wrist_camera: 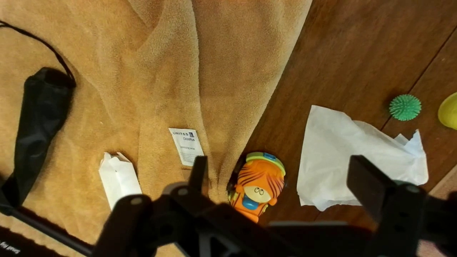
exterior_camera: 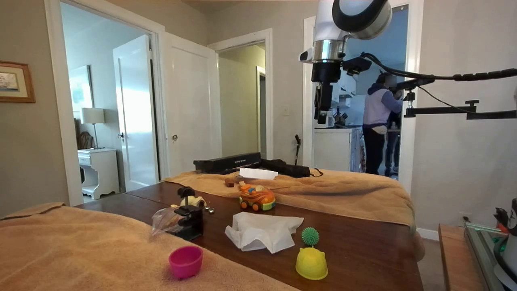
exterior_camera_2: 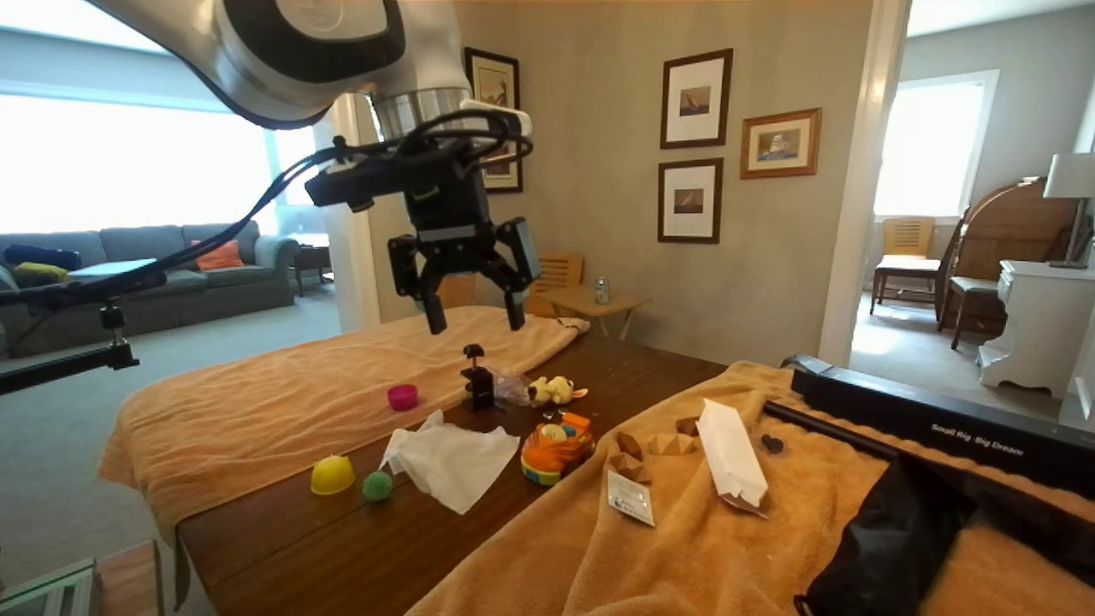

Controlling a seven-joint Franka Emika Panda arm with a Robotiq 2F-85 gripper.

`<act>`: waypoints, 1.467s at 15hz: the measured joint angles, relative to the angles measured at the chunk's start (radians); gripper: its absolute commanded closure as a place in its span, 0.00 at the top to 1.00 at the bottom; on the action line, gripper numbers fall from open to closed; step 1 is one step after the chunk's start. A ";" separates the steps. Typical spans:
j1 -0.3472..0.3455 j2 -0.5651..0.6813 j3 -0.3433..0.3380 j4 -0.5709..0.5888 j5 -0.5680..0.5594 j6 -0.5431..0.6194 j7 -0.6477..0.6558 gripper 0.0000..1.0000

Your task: Touch the yellow toy

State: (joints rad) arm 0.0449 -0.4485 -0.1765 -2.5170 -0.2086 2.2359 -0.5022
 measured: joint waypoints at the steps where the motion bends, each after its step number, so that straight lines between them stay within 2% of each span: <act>1: 0.000 -0.001 -0.001 0.000 0.000 0.000 -0.030 1.00; 3: -0.002 0.001 -0.003 0.000 0.000 0.004 -0.068 1.00; 6: -0.016 0.039 -0.002 0.015 -0.001 0.068 -0.048 1.00; 11: -0.044 0.220 0.028 0.116 0.001 0.205 0.204 1.00; 17: -0.054 0.442 0.084 0.277 0.036 0.225 0.518 1.00; 22: -0.055 0.499 0.102 0.329 0.036 0.225 0.582 1.00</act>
State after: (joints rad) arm -0.0103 0.0508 -0.0749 -2.1875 -0.1722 2.4605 0.0795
